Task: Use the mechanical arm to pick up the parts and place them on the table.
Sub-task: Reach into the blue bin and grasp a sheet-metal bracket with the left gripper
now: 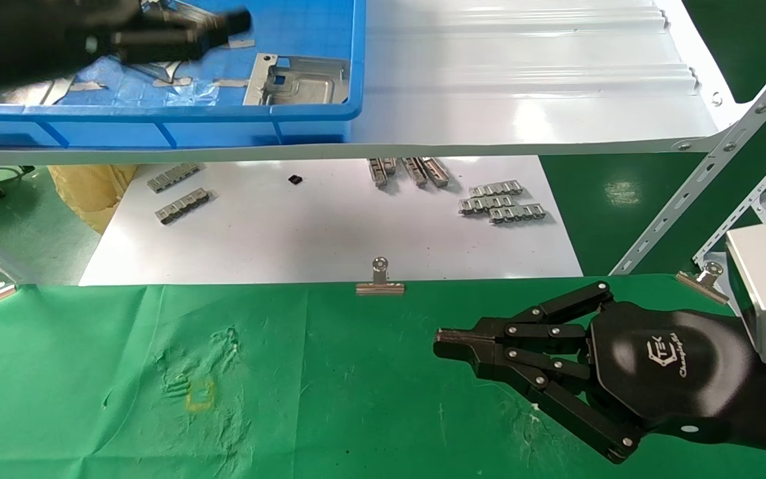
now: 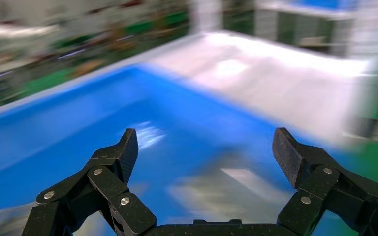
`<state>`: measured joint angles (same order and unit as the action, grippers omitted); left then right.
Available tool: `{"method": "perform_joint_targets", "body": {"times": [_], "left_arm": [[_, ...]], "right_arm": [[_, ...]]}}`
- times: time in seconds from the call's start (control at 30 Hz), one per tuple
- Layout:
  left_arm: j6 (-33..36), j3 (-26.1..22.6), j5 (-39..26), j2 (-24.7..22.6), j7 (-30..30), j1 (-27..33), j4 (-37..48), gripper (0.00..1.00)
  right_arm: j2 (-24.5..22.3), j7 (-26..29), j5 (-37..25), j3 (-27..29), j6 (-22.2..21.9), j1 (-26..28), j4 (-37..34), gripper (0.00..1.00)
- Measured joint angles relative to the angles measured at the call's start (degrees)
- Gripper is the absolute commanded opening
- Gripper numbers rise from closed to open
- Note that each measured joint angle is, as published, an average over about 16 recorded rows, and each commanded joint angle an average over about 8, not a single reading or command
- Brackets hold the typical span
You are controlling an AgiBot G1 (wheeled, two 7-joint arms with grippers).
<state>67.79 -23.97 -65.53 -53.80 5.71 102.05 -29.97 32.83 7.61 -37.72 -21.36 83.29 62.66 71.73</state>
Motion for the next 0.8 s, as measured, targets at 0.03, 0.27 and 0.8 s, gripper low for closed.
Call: {"method": "perform_joint_targets", "body": {"times": [0.03,0.27,0.8], "left_arm": [[-2.01,-0.51,-1.36,-1.1,-0.53,1.7,2.86,0.96],[-14.66,-3.48,-8.63,-7.05,-3.19,9.86,18.12,0.12],[-20.61,-5.06,-11.65,-9.13,-4.49,14.63,28.74,0.0]], "right_arm": [[0.0,0.0,0.0,0.0,0.0,0.0,0.0,0.27],[0.0,0.0,0.0,0.0,0.0,0.0,0.0,1.0],[0.0,0.0,0.0,-0.01,0.0,0.0,0.0,1.0]]}}
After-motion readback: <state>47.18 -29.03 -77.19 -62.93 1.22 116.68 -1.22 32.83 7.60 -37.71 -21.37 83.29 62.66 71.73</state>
